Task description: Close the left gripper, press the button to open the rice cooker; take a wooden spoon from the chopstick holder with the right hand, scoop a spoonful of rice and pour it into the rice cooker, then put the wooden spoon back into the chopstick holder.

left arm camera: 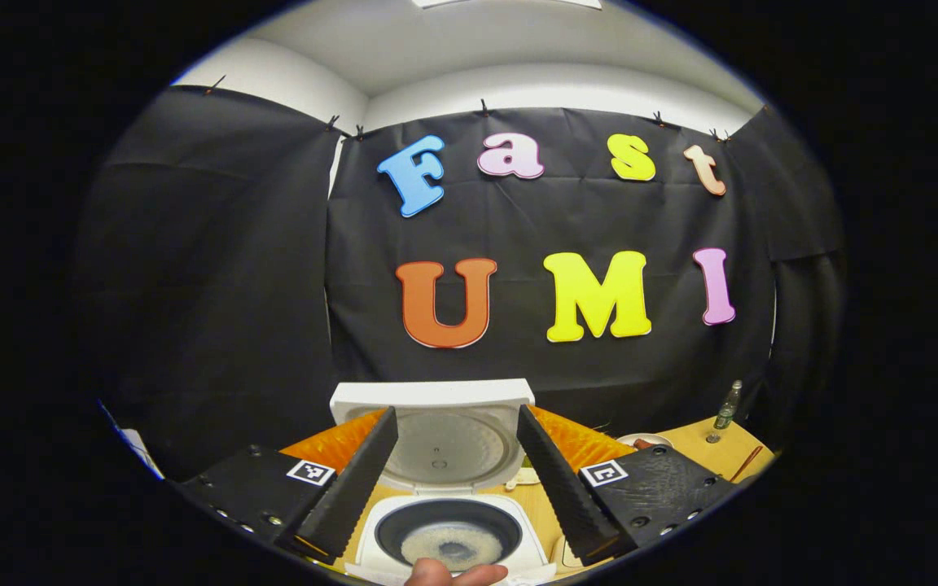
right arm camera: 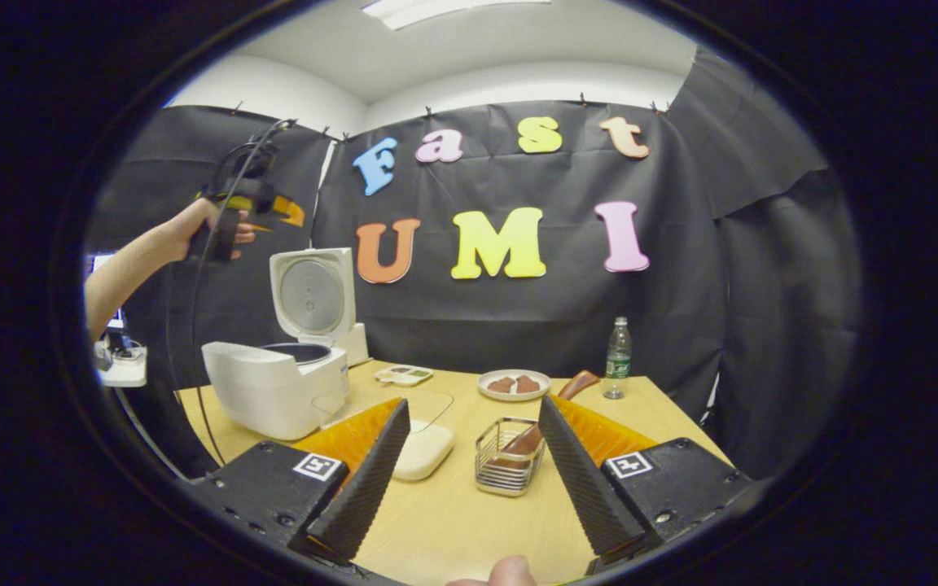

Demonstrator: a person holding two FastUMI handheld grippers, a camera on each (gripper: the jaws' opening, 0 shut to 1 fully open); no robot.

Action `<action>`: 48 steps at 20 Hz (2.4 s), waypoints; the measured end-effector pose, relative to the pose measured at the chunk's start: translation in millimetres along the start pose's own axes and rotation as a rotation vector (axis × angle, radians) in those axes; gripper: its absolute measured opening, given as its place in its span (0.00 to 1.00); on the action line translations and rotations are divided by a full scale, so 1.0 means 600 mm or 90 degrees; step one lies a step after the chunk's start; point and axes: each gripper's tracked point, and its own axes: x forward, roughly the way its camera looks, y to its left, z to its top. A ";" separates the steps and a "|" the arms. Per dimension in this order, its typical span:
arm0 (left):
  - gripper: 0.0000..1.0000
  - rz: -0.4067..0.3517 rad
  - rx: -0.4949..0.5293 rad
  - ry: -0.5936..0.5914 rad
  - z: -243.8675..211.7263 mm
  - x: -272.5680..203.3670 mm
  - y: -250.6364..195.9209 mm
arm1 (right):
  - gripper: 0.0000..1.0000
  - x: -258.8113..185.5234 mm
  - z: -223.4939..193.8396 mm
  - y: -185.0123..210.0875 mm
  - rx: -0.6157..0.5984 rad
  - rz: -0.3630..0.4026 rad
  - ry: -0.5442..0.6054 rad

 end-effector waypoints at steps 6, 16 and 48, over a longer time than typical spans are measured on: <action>0.95 0.040 0.019 0.065 -0.030 0.136 0.038 | 1.00 -0.025 -0.065 0.019 0.030 0.035 0.050; 0.94 0.059 -0.079 0.190 -0.103 0.216 0.095 | 1.00 -0.010 -0.082 0.022 0.021 0.016 0.066; 0.95 -0.038 -0.053 0.374 -0.401 -0.138 -0.006 | 1.00 -0.121 -0.046 0.147 -0.060 0.071 0.014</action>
